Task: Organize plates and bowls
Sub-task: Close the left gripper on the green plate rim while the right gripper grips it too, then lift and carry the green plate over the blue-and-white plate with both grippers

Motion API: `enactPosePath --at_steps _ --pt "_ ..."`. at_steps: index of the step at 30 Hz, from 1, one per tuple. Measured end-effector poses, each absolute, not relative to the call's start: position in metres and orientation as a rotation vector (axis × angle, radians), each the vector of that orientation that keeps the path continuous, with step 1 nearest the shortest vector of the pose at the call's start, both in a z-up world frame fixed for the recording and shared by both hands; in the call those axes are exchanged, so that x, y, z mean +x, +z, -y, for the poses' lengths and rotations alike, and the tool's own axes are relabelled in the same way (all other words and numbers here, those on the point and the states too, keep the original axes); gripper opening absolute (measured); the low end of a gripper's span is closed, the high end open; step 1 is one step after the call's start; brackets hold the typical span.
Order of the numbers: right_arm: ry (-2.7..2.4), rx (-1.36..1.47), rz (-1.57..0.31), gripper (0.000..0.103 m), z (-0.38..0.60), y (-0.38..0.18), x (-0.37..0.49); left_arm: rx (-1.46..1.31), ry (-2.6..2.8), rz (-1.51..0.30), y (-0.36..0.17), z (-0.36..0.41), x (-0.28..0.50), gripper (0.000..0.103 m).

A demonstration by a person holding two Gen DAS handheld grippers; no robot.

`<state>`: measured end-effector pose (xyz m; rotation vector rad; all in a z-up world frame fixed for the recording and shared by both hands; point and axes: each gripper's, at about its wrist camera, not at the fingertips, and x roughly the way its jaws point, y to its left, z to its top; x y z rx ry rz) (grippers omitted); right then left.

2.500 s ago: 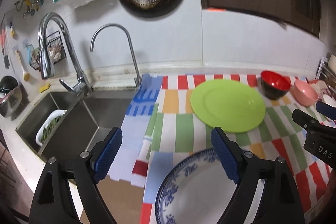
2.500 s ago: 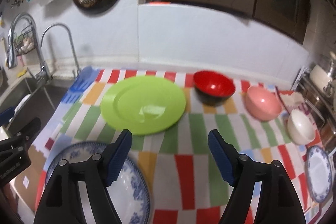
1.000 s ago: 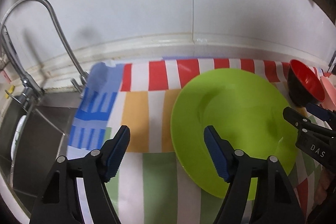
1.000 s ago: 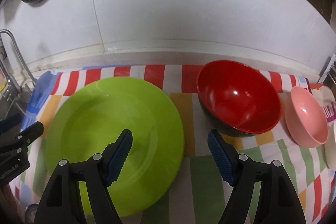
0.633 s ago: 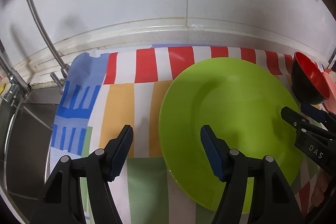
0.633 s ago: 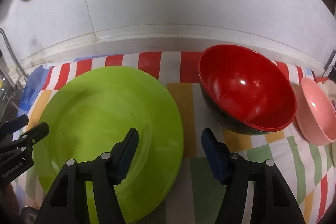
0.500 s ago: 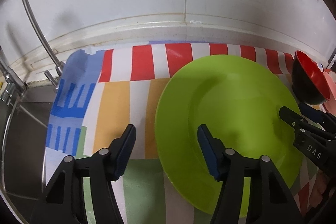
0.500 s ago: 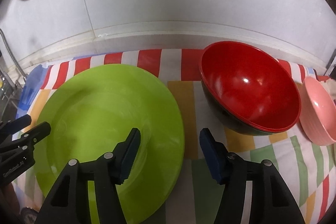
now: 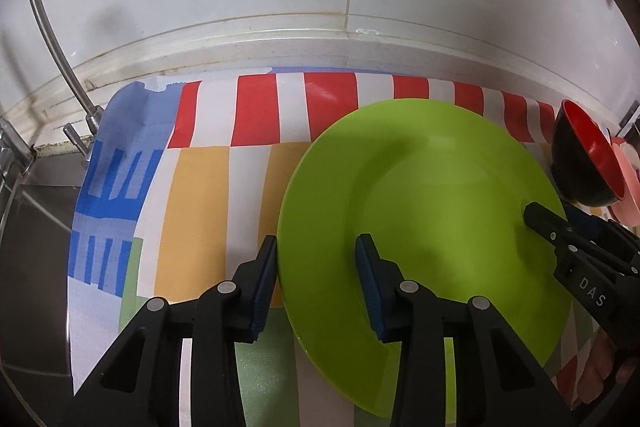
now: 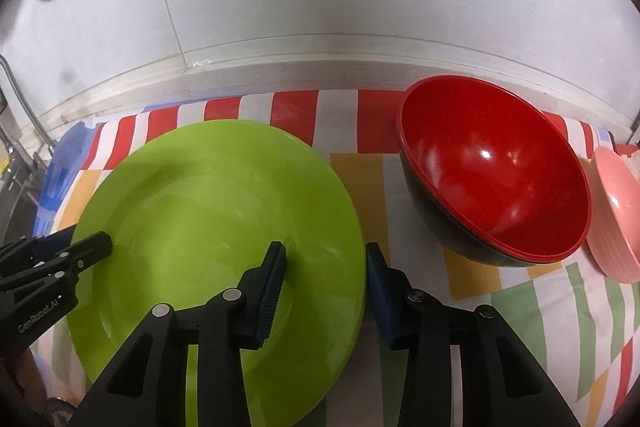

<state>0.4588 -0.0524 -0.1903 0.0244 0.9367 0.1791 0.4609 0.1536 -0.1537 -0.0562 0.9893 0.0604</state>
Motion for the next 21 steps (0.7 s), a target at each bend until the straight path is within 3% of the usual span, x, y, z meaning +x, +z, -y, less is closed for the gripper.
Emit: enactPosePath --at_steps 21 --pt "0.187 0.055 -0.927 0.038 0.055 -0.154 0.439 -0.062 0.104 -0.933 -0.115 -0.156 0.426 0.039"
